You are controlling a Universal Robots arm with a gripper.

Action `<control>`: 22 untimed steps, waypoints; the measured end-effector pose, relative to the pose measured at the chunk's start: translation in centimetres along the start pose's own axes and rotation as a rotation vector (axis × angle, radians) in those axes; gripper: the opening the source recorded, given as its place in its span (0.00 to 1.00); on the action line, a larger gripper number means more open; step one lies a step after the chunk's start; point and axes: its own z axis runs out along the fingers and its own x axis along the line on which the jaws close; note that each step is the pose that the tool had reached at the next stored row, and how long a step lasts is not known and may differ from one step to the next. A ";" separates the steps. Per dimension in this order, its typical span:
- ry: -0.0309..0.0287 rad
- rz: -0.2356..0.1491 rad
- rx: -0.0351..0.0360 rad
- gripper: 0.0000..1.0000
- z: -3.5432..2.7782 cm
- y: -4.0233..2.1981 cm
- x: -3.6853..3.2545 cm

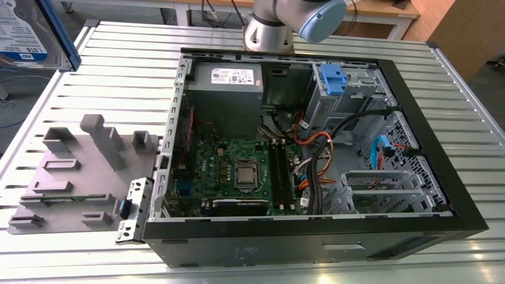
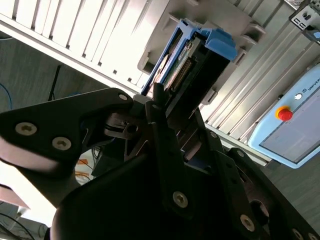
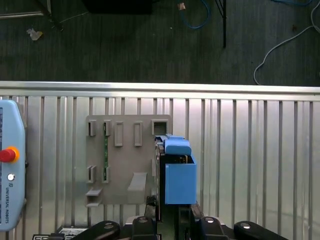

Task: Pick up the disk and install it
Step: 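Pick up the disk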

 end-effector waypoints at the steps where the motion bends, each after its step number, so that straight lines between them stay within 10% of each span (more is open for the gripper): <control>1: 0.0000 0.000 0.0000 0.35 0.00 -0.25 0.00; 4: 0.0000 0.000 0.0001 0.35 0.01 -1.03 0.00; 5: 0.0000 0.000 0.0001 0.35 0.01 -2.57 0.00; 22: 0.0001 0.000 0.0000 0.35 0.01 -7.97 0.00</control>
